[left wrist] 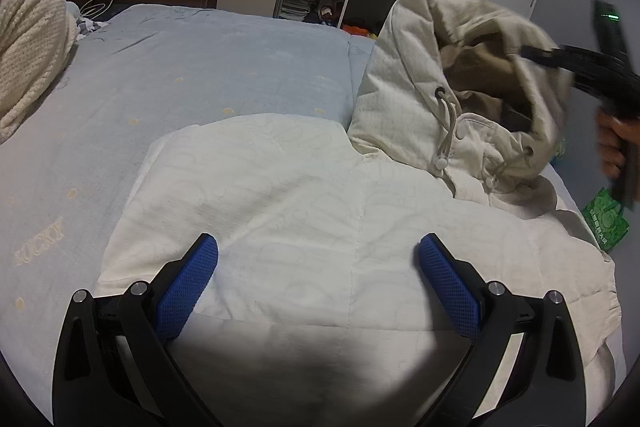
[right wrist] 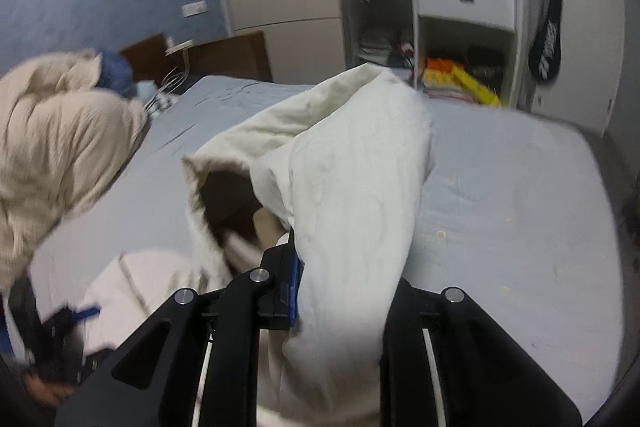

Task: Fold large clothes
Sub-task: 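Grasp the jacket hood with the right gripper and lift it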

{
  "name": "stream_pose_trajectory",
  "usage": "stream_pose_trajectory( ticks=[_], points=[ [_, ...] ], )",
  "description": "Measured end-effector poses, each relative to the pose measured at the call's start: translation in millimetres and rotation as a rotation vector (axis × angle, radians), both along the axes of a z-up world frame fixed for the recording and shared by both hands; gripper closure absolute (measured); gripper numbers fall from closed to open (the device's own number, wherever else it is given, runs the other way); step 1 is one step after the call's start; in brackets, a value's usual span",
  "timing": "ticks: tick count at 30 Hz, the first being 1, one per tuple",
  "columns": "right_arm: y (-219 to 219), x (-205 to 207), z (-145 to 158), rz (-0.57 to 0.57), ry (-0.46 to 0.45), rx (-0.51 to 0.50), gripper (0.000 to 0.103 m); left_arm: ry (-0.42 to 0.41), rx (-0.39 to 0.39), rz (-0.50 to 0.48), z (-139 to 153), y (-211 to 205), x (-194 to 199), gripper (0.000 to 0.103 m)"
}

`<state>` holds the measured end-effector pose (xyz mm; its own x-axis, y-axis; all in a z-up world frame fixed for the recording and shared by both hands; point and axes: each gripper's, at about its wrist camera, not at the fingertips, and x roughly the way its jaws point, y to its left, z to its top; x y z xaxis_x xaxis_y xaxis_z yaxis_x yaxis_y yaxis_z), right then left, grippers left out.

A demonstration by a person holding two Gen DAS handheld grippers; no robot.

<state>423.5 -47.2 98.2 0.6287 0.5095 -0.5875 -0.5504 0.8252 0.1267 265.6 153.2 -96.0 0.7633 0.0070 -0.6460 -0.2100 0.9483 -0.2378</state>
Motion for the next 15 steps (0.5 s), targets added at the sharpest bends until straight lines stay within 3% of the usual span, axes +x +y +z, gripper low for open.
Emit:
stream_pose_trajectory(
  ticks=[4, 8, 15],
  points=[
    [15.8, -67.1, 7.2, 0.069, -0.104, -0.118, 0.089, -0.011, -0.028, -0.007, 2.4, 5.8, -1.4, 0.007],
    [20.7, -119.0, -6.8, 0.129, -0.137, -0.193, 0.089, -0.069, -0.068, 0.001, 14.2, 17.3, -11.4, 0.007],
    [26.0, -184.2, -45.8, 0.18, -0.164, -0.298, 0.089, -0.149, 0.078, 0.007, 52.5, 17.0, -38.8, 0.007]
  ],
)
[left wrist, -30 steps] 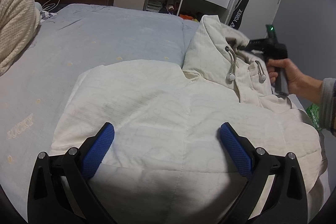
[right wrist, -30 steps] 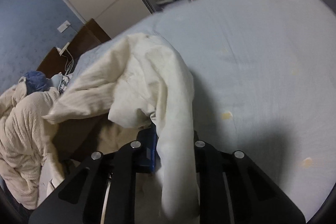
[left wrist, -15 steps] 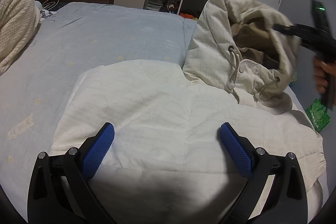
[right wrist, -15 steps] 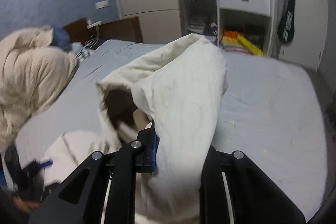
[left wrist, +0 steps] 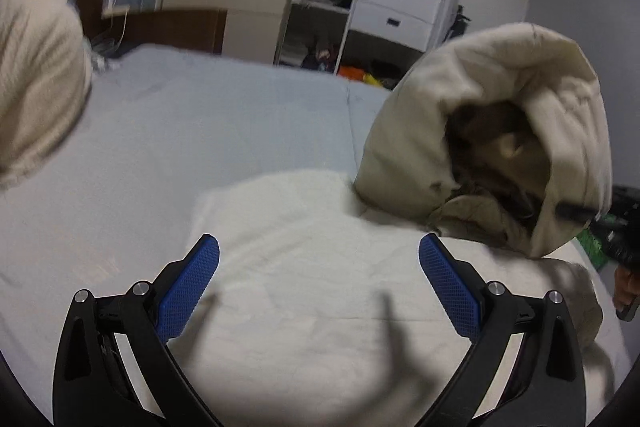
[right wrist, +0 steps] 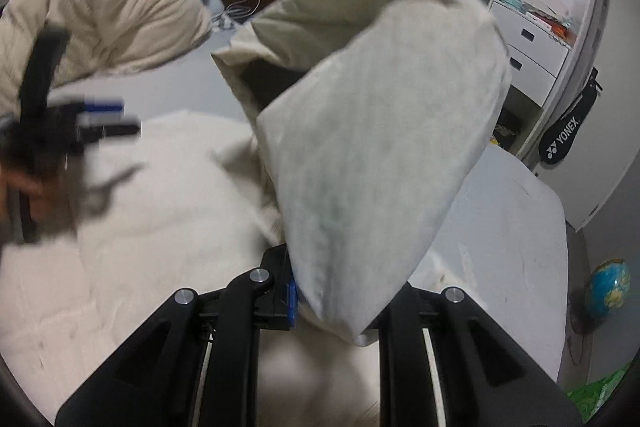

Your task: Fold large clothes

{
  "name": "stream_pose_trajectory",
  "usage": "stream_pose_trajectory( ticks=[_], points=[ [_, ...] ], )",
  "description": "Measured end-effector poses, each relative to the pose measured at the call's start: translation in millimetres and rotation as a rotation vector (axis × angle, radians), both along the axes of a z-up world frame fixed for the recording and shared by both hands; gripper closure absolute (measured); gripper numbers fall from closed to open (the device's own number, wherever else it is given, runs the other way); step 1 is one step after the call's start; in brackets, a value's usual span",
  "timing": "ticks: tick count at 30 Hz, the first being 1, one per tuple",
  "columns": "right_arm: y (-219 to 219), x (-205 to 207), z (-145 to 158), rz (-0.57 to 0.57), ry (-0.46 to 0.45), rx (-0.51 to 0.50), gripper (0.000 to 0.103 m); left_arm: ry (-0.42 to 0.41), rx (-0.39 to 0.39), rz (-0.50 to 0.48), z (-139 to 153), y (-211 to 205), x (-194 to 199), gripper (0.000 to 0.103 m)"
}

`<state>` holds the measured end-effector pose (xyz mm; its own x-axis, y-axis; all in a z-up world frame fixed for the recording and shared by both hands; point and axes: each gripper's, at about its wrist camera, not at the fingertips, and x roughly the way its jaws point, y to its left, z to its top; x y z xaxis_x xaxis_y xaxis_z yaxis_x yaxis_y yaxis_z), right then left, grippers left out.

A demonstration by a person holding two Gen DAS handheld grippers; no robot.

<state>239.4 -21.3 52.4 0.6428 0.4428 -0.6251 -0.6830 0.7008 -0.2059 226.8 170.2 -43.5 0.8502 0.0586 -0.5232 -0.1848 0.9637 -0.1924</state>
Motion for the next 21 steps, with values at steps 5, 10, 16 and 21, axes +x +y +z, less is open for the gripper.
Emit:
stream_pose_trajectory(
  ticks=[5, 10, 16, 21],
  points=[
    [-5.6, -18.5, -12.6, -0.005, -0.007, -0.009, 0.089, -0.062, 0.071, -0.121, 51.3, -21.9, 9.8, 0.007],
    [-12.0, -22.2, -15.3, -0.004, -0.015, -0.018, 0.089, -0.096, 0.279, -0.272, 93.6, -59.6, 50.7, 0.007],
    [-16.1, -19.8, -12.4, -0.025, -0.014, -0.02, 0.089, 0.002, 0.336, -0.443, 105.0, -76.7, 119.3, 0.039],
    [-24.8, -18.4, -7.7, -0.066, -0.01, -0.004, 0.089, 0.045, 0.24, -0.547, 105.5, -74.8, 125.7, 0.091]
  ],
)
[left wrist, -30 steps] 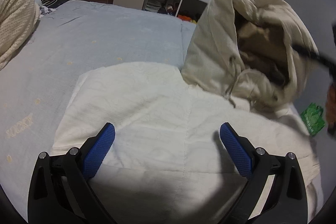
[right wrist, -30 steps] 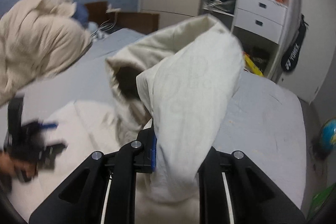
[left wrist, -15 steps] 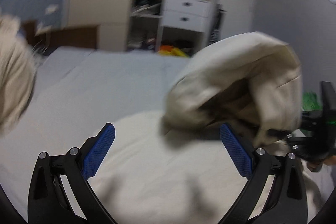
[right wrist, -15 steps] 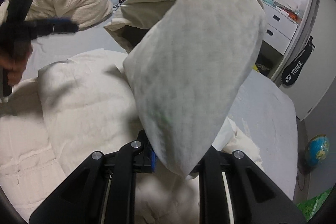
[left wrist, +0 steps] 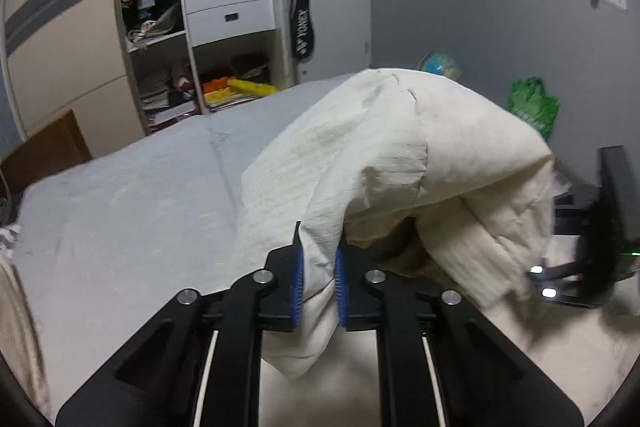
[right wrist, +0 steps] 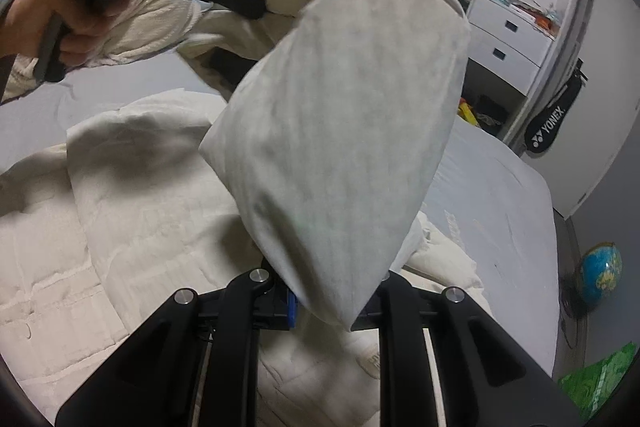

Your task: Fold large clothes

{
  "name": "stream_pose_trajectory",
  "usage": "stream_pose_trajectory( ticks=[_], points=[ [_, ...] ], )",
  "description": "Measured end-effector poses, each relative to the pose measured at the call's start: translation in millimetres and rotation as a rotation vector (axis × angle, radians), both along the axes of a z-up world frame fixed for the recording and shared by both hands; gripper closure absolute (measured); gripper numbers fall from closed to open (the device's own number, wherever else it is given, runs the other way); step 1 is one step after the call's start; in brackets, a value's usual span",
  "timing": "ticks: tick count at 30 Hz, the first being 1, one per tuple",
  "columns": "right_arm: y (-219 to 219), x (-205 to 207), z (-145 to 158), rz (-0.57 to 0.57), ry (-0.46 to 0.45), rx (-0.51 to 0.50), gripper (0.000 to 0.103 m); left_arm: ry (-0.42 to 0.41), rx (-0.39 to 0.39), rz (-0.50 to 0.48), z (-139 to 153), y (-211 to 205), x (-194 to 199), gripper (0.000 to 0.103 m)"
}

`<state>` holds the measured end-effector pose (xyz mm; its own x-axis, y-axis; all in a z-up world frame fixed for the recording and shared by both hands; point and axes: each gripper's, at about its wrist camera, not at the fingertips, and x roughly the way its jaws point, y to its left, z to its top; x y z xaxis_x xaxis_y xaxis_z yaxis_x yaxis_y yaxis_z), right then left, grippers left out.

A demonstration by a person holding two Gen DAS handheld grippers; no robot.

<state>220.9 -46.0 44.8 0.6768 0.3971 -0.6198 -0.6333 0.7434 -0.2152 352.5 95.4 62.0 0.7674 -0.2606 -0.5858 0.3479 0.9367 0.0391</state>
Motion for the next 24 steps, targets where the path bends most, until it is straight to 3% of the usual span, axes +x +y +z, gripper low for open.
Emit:
stream_pose_trajectory(
  ticks=[7, 10, 17, 19, 24],
  points=[
    [-17.9, -2.4, 8.4, -0.116, -0.041, 0.018, 0.089, -0.007, -0.067, 0.017, -2.6, 9.1, -46.5, 0.094],
    [-27.2, -7.7, 15.2, -0.143, -0.057, 0.034, 0.089, 0.012, -0.076, 0.033, -17.2, 14.4, -83.8, 0.094],
    [-23.6, -40.8, -3.6, -0.145, -0.09, -0.034, 0.089, 0.119, -0.021, 0.061, -84.5, 11.7, -123.1, 0.094],
    [-17.1, -53.3, -14.3, -0.134, -0.123, -0.098, 0.088, 0.136, -0.006, 0.066, -93.0, 11.9, -126.3, 0.093],
    [-16.6, -69.4, -20.2, -0.154, -0.129, -0.118, 0.084, 0.157, 0.017, 0.049, -93.4, 11.0, -129.0, 0.088]
  ],
)
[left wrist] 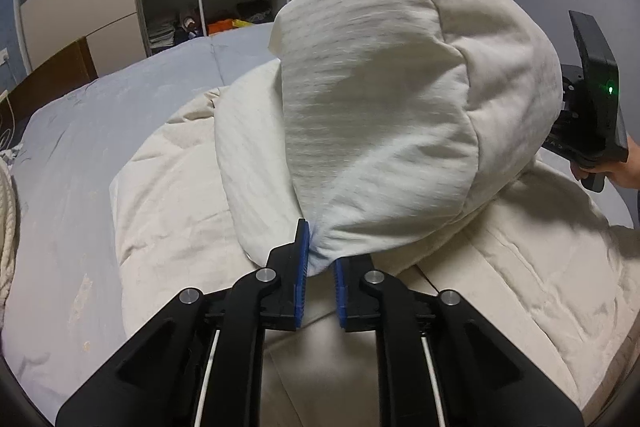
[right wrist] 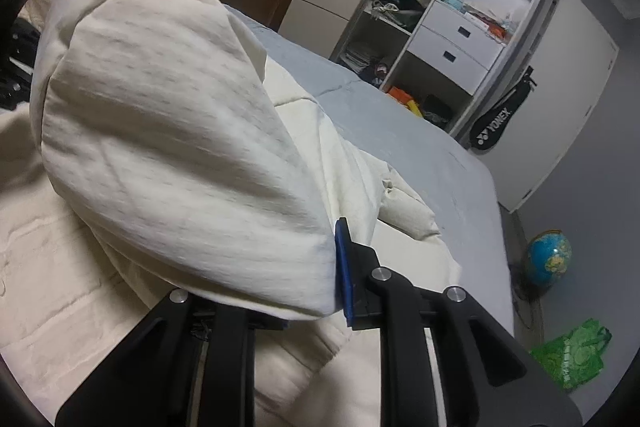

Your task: Fold large clothes

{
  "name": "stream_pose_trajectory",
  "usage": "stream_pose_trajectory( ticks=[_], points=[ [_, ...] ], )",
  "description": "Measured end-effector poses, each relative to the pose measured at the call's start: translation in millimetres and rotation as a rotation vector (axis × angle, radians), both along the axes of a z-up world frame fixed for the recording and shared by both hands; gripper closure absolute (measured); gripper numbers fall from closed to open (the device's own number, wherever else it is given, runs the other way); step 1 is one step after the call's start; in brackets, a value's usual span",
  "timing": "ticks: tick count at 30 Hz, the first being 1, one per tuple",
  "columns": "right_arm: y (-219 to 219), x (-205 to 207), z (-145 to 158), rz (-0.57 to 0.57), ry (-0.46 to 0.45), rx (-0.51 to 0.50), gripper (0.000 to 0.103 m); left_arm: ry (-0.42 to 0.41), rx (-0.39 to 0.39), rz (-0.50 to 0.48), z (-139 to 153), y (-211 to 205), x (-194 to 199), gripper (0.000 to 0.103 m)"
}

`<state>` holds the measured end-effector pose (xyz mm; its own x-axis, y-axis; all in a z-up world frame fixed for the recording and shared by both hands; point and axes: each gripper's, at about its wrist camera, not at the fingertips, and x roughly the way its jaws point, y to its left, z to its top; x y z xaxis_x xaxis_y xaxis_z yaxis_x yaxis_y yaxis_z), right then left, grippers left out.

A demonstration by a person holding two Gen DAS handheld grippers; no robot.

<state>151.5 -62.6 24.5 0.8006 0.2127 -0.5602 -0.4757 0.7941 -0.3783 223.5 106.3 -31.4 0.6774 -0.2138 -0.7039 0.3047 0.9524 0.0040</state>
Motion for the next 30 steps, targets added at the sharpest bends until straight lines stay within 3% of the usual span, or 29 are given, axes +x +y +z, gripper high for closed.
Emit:
stream_pose_trajectory(
  ticks=[1, 2, 3, 4, 5, 8, 11, 14, 18, 24, 26, 29, 30],
  points=[
    [0.6, -2.9, -0.1, -0.007, -0.009, -0.016, 0.081, -0.002, 0.001, 0.003, 1.3, 0.8, -1.7, 0.085],
    [1.9, -7.6, -0.7, -0.025, -0.032, -0.049, 0.078, 0.0, 0.0, 0.008, 4.4, 2.7, 0.6, 0.072],
    [1.9, -9.0, -0.1, -0.036, -0.046, -0.063, 0.067, 0.003, -0.005, 0.018, 6.4, 5.8, -0.6, 0.06],
    [0.3, -14.6, 1.8, -0.055, -0.071, -0.073, 0.051, -0.004, -0.015, 0.028, 9.2, 7.1, -4.0, 0.038],
    [-3.2, -19.0, 3.2, -0.07, -0.088, -0.069, 0.046, -0.03, -0.037, 0.034, 15.5, 10.5, -9.4, 0.031],
    [-21.3, -33.4, 14.3, -0.096, -0.077, 0.027, 0.04, -0.054, -0.082, 0.039, 30.0, 18.6, -25.3, 0.03],
    [-44.1, -33.8, 25.1, -0.14, 0.015, 0.178, 0.038, -0.079, -0.106, 0.057, 48.2, 25.6, -25.9, 0.029],
    [-70.6, -24.4, 32.1, -0.21, 0.189, 0.423, 0.033, -0.094, -0.153, 0.093, 66.6, 29.0, -25.4, 0.025],
    [-101.4, -7.3, 27.4, -0.248, 0.465, 0.854, 0.033, -0.118, -0.24, 0.175, 93.9, 36.9, -11.5, 0.018],
    [-102.9, 19.4, 8.7, -0.301, 0.714, 1.359, 0.033, -0.104, -0.44, 0.288, 122.5, 50.4, 26.0, 0.017],
    [-94.7, 32.4, 0.7, -0.332, 0.781, 1.464, 0.033, -0.063, -0.491, 0.335, 126.7, 53.7, 47.2, 0.017],
    [-86.6, 47.7, -7.5, -0.387, 0.839, 1.545, 0.034, 0.019, -0.576, 0.377, 123.3, 57.3, 67.9, 0.019],
    [-84.9, 50.5, -6.6, -0.392, 0.826, 1.554, 0.051, 0.05, -0.594, 0.383, 120.8, 57.0, 72.9, 0.019]
  ],
)
